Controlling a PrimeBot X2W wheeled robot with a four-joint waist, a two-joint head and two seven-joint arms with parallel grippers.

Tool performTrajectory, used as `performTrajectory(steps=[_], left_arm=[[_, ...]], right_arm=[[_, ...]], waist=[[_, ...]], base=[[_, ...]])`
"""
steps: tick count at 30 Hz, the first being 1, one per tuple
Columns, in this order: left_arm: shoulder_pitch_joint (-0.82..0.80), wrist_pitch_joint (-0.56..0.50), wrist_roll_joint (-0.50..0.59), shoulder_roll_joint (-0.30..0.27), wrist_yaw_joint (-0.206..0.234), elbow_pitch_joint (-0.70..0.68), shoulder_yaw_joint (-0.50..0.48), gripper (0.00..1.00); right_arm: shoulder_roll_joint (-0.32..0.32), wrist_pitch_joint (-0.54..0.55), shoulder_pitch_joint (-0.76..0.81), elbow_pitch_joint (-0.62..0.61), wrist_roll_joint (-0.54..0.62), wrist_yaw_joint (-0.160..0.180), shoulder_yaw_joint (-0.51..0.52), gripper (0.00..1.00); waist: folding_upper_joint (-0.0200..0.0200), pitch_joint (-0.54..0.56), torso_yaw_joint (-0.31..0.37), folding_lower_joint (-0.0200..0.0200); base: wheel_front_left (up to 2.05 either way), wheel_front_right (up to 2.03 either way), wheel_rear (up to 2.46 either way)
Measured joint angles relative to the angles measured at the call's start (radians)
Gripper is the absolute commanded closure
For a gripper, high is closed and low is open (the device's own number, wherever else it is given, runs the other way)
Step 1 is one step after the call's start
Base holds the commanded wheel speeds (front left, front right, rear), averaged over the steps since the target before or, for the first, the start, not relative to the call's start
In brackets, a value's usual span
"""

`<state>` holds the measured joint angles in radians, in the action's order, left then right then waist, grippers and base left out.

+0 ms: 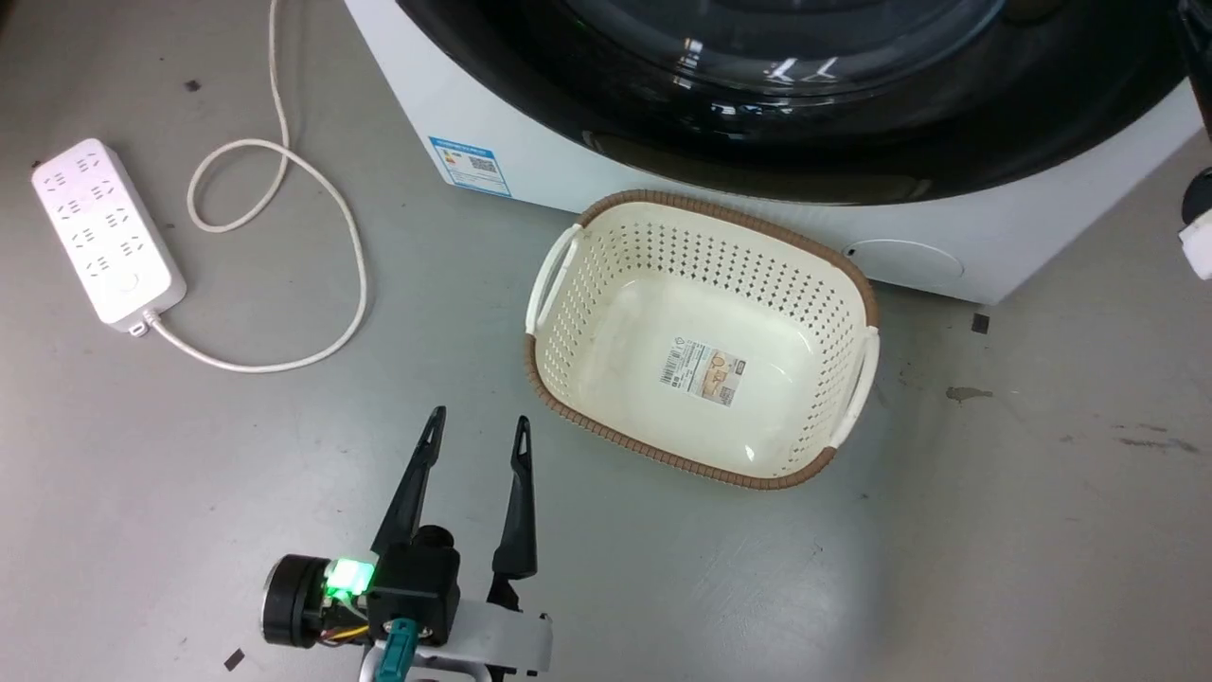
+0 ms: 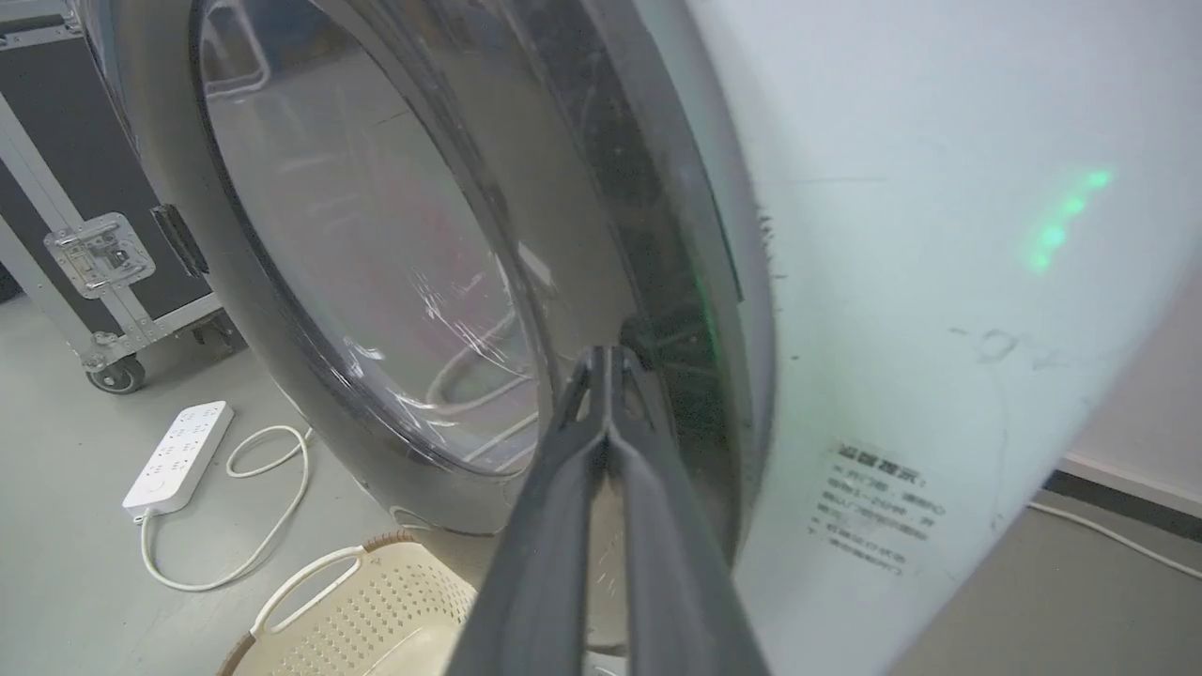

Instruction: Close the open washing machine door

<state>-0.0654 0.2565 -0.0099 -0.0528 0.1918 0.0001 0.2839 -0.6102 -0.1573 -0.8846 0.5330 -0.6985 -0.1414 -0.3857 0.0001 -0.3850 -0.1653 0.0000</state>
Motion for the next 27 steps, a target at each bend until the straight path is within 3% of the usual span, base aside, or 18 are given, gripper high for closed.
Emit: performTrajectory(steps=[8,14,15,16,22,23,25,26,27], left_arm=[[-0.026,0.000,-0.008,0.001,0.004,0.001,0.001,0.00],[-0.026,0.000,-0.031,-0.001,0.007,0.014,-0.009,0.00],[-0.026,0.000,-0.031,-0.001,0.007,0.014,-0.009,0.00],[-0.022,0.000,-0.044,-0.003,-0.002,0.017,-0.023,0.00],[-0.001,0.000,-0.077,-0.020,-0.030,0.032,-0.068,0.00],[0.012,0.000,-0.091,-0.022,-0.044,0.037,-0.084,0.00],[0.016,0.000,-0.097,-0.022,-0.050,0.039,-0.093,0.00],[0.027,0.000,-0.104,-0.023,-0.063,0.047,-0.107,0.00],[0.027,0.000,-0.104,-0.023,-0.063,0.047,-0.107,0.00]], right_arm=[[0.021,-0.031,-0.026,0.074,-0.014,0.000,-0.046,1.00],[0.018,-0.085,0.008,0.051,-0.032,0.010,-0.053,1.00],[0.018,-0.085,0.008,0.051,-0.032,0.010,-0.053,0.64],[0.021,-0.095,0.061,0.026,-0.030,0.010,-0.031,0.00],[0.071,-0.100,0.242,-0.086,0.081,0.010,0.079,0.00],[0.111,-0.100,0.323,-0.151,0.154,0.010,0.146,0.00],[0.138,-0.100,0.366,-0.178,0.189,0.010,0.188,0.00],[0.198,-0.100,0.456,-0.232,0.246,0.010,0.261,0.00],[0.198,-0.100,0.456,-0.232,0.246,0.010,0.261,0.00]], waist=[[0.0000,0.007,0.011,0.0000],[0.0000,0.063,0.025,0.0000],[0.0000,0.063,0.025,0.0000],[0.0000,0.091,0.033,0.0000],[0.0000,0.170,0.064,-0.0001],[0.0000,0.203,0.080,-0.0001],[0.0000,0.220,0.088,-0.0002],[0.0000,0.251,0.105,-0.0002],[0.0000,0.251,0.105,-0.0002]], base=[[0.00,0.00,0.00],[0.00,0.00,0.00],[0.00,0.00,0.00],[0.00,0.00,0.00],[0.00,0.00,0.00],[0.00,0.00,0.00],[0.00,0.00,0.00],[0.00,0.00,0.00],[0.00,0.00,0.00]])
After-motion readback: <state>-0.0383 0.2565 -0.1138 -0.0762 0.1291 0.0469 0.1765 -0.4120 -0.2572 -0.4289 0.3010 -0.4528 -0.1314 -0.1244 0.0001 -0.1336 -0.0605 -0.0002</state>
